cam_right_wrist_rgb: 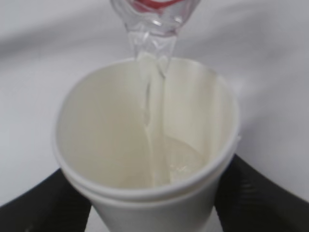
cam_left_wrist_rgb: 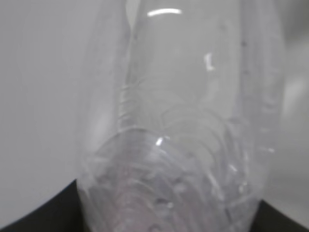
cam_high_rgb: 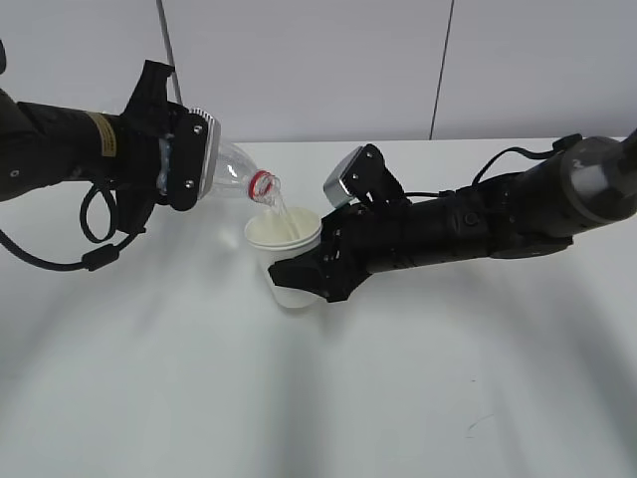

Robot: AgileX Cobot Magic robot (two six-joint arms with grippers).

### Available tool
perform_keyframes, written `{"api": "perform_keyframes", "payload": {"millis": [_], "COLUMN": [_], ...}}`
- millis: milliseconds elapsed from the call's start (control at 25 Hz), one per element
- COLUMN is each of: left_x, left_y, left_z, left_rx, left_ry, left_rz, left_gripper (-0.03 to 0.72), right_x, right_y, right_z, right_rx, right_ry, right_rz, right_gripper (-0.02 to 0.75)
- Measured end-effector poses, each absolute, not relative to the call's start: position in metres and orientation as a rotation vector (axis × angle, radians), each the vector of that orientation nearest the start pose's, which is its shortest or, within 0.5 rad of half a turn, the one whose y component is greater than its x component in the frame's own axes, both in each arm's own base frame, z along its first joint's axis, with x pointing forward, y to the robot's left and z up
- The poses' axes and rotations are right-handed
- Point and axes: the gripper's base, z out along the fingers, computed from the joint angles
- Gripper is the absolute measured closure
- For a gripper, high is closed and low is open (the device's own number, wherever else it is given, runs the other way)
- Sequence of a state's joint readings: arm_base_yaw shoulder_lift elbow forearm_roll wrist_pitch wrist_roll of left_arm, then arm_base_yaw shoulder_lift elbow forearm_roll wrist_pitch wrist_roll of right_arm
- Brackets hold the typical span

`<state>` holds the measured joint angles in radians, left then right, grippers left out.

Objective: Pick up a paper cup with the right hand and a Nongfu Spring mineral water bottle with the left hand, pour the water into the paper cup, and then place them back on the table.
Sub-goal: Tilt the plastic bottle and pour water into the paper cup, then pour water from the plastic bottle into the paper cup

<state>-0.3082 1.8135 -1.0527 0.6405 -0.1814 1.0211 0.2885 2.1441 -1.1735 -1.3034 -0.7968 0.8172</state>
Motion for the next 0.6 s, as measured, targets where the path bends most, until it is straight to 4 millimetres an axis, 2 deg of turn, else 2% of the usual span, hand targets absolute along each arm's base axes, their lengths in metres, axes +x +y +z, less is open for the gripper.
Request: {"api": "perform_keyframes", "payload": {"millis": [600], "left_x": [0.3717], "left_y": [-0.1286], "left_z": [0.203], "left_rx": [1.847], "left_ry": [1.147], "left_rz": [0.689], "left_gripper": [0.301], "right_x": [0.3803], "right_y": [0.1783], "right_z": [0.1211], "right_rx": [-1.072], "right_ry": [1.799], "right_rz": [0.771], "right_gripper": [0.214]}}
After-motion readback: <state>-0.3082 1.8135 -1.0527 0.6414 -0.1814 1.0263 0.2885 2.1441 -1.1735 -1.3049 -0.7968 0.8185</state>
